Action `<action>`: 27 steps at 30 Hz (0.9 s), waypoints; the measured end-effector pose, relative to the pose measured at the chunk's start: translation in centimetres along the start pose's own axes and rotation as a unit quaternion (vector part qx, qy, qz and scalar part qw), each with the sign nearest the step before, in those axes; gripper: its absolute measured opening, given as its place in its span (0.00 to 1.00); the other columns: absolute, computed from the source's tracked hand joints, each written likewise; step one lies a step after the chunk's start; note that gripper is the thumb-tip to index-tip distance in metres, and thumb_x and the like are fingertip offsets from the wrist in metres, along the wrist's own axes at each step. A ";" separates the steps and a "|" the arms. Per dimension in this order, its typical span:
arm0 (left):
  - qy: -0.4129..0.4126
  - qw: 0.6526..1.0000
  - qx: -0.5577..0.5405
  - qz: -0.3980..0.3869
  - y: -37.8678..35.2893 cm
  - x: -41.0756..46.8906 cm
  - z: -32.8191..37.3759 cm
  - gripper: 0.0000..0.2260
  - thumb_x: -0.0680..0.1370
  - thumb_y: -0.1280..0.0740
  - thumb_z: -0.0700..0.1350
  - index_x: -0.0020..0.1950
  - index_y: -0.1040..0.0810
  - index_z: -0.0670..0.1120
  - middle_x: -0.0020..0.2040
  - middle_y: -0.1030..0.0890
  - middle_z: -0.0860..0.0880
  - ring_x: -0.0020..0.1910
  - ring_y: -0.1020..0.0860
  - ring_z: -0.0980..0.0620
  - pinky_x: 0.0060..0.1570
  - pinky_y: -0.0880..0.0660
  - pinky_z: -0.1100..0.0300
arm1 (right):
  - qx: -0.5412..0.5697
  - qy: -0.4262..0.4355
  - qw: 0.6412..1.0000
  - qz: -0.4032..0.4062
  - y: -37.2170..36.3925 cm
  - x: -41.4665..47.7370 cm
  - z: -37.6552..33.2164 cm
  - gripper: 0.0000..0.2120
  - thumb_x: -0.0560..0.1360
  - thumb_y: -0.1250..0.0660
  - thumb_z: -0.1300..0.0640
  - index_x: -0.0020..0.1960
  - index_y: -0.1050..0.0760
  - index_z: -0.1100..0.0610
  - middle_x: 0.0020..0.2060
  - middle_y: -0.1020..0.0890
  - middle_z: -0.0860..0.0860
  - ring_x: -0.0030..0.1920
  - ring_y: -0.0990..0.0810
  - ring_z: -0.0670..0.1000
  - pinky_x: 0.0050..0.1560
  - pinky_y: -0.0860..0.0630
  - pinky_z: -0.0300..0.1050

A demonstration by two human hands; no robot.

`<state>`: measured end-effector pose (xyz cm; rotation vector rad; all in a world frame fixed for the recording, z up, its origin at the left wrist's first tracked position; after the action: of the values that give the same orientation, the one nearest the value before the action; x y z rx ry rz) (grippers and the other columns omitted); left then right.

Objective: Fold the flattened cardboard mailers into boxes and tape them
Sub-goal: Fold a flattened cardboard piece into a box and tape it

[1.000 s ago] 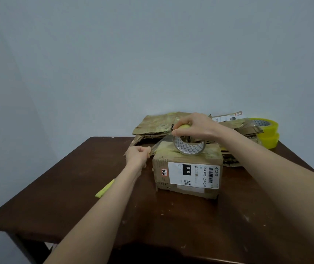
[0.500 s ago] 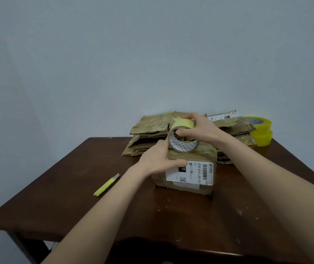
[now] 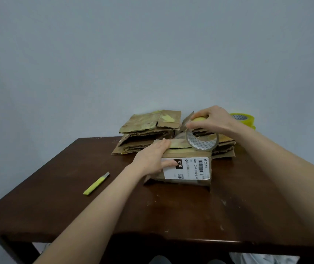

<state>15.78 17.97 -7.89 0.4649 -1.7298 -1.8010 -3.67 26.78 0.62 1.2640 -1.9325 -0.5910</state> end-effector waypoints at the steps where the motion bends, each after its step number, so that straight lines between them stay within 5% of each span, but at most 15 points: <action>1: 0.017 0.999 -0.005 -0.026 -0.8 -0.3 -0.7 0.33 0.78 0.41 0.62 0.78 0.51 0.55 0.79 0.47 0.51 0.75 0.41 0.50 0.69 0.38 0.52 | -0.033 -0.005 0.999 -0.008 0.4 0.0 0.2 0.14 0.67 0.24 0.46 0.49 0.15 0.52 0.45 0.17 0.46 0.50 0.22 0.48 0.47 0.30 0.40; 5: 0.119 0.979 0.059 -0.157 -6.4 -4.6 -5.0 0.27 0.80 0.46 0.61 0.78 0.49 0.58 0.78 0.43 0.50 0.73 0.37 0.48 0.67 0.33 0.51 | 0.009 -0.046 0.998 0.033 2.8 -0.2 3.5 0.11 0.67 0.25 0.46 0.45 0.15 0.52 0.47 0.16 0.46 0.52 0.20 0.48 0.53 0.24 0.44; 9: 0.138 0.982 -0.011 0.129 -3.8 -3.3 -3.5 0.14 0.77 0.37 0.49 0.62 0.28 0.52 0.62 0.28 0.53 0.60 0.28 0.53 0.50 0.27 0.58 | 0.034 -0.048 0.998 0.016 1.7 0.1 4.1 0.15 0.63 0.26 0.40 0.44 0.15 0.48 0.47 0.16 0.45 0.53 0.20 0.48 0.59 0.24 0.51; 12: 0.078 0.959 -0.083 0.261 0.7 -0.6 0.1 0.13 0.73 0.35 0.46 0.57 0.27 0.50 0.55 0.27 0.53 0.57 0.30 0.55 0.46 0.31 0.60 | 0.031 -0.049 0.998 0.005 0.5 0.4 4.2 0.20 0.59 0.27 0.36 0.45 0.15 0.46 0.48 0.16 0.43 0.54 0.20 0.47 0.58 0.25 0.47; 14: 0.009 0.981 -0.089 0.173 1.1 1.1 2.4 0.24 0.73 0.33 0.51 0.68 0.31 0.48 0.65 0.28 0.50 0.65 0.32 0.53 0.58 0.29 0.56 | 0.038 -0.055 0.998 0.007 -0.2 0.3 4.8 0.19 0.65 0.25 0.41 0.50 0.16 0.51 0.50 0.17 0.46 0.55 0.21 0.48 0.55 0.26 0.44; 17: -0.035 0.999 -0.004 0.032 -0.3 2.8 4.5 0.40 0.73 0.37 0.65 0.77 0.44 0.45 0.76 0.39 0.46 0.76 0.43 0.50 0.74 0.45 0.51 | 0.040 -0.063 0.997 0.010 -1.2 -0.4 5.4 0.21 0.67 0.25 0.44 0.56 0.18 0.53 0.53 0.19 0.49 0.55 0.23 0.48 0.53 0.28 0.43; 22: -0.071 0.980 0.182 -0.041 -1.8 3.7 4.9 0.49 0.69 0.46 0.75 0.79 0.54 0.45 0.79 0.53 0.47 0.78 0.52 0.51 0.75 0.54 0.44 | 0.086 -0.060 0.994 0.027 -1.8 -1.1 4.8 0.17 0.69 0.25 0.47 0.54 0.18 0.53 0.52 0.20 0.48 0.50 0.23 0.46 0.43 0.29 0.38; 27: -0.028 0.993 0.093 -0.063 -3.5 1.8 -0.2 0.48 0.70 0.43 0.73 0.79 0.56 0.46 0.79 0.53 0.48 0.77 0.52 0.52 0.75 0.51 0.47 | 0.156 -0.053 0.986 0.000 -6.1 -0.5 2.4 0.20 0.68 0.23 0.48 0.57 0.20 0.53 0.51 0.20 0.48 0.47 0.22 0.43 0.36 0.27 0.33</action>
<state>13.95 16.62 -11.14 0.6186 -1.9574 -1.7614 -2.00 24.67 -5.36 1.4491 -2.1753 -0.3708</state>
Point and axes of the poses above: each hand's wrist, its own x-axis towards the middle knuckle, its own y-axis out of the back of the hand, z = x × y, the point moved 2 cm from there along x, towards the middle knuckle
